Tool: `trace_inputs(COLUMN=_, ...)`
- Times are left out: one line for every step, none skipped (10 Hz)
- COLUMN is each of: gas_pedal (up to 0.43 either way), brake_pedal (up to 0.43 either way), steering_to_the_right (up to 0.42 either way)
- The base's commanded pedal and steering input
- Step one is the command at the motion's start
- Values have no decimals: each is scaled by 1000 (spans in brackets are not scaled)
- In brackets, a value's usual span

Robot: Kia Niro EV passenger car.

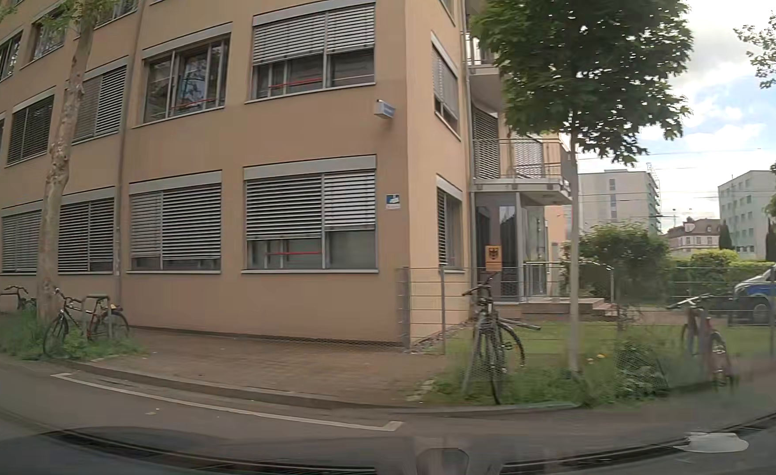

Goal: Follow the waypoints while adhering to traffic rules and regulations

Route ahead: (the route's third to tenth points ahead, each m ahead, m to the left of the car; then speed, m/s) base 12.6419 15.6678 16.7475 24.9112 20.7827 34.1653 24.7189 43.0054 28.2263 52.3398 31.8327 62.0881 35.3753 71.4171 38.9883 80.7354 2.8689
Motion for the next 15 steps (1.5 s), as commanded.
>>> trace_inputs(gas_pedal=189, brake_pedal=0, steering_to_the_right=-782)
trace_inputs(gas_pedal=189, brake_pedal=0, steering_to_the_right=-782)
trace_inputs(gas_pedal=189, brake_pedal=0, steering_to_the_right=-779)
trace_inputs(gas_pedal=189, brake_pedal=0, steering_to_the_right=-773)
trace_inputs(gas_pedal=189, brake_pedal=0, steering_to_the_right=-763)
trace_inputs(gas_pedal=189, brake_pedal=0, steering_to_the_right=-748)
trace_inputs(gas_pedal=189, brake_pedal=0, steering_to_the_right=-739)
trace_inputs(gas_pedal=189, brake_pedal=0, steering_to_the_right=-730)
trace_inputs(gas_pedal=189, brake_pedal=0, steering_to_the_right=-727)
trace_inputs(gas_pedal=189, brake_pedal=0, steering_to_the_right=-723)
trace_inputs(gas_pedal=189, brake_pedal=0, steering_to_the_right=-710)
trace_inputs(gas_pedal=189, brake_pedal=0, steering_to_the_right=-678)
trace_inputs(gas_pedal=189, brake_pedal=0, steering_to_the_right=-642)
trace_inputs(gas_pedal=189, brake_pedal=0, steering_to_the_right=-600)
trace_inputs(gas_pedal=189, brake_pedal=0, steering_to_the_right=-552)
